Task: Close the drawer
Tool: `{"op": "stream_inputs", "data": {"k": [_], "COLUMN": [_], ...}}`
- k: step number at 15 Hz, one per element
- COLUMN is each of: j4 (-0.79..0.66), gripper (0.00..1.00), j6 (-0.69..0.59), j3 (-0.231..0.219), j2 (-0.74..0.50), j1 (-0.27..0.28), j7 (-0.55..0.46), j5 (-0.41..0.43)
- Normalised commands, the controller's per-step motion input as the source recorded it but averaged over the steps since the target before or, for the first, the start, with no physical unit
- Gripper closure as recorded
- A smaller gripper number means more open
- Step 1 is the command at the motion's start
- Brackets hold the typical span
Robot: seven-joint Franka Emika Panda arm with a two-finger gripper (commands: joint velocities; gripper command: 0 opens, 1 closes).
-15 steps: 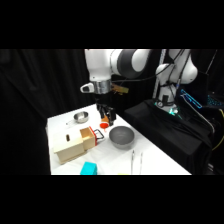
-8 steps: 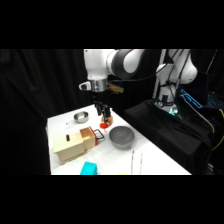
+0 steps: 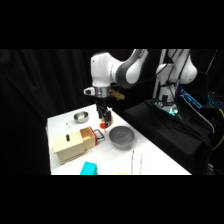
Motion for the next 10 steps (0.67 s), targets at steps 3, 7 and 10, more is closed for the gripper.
{"op": "stream_inputs", "data": {"k": [3, 7, 10], "j4": [-0.06, 0.04, 0.09], "gripper": [0.00, 0.00, 0.00], "j6": [0.38, 0.35, 0.31], "j3": [0.021, 0.037, 0.067], "j2": [0.14, 0.20, 0.21], "j1": [-0.064, -0.064, -0.075], "j7": [-0.16, -0.11, -0.09], "j5": [0.065, 0.034, 0.030]}}
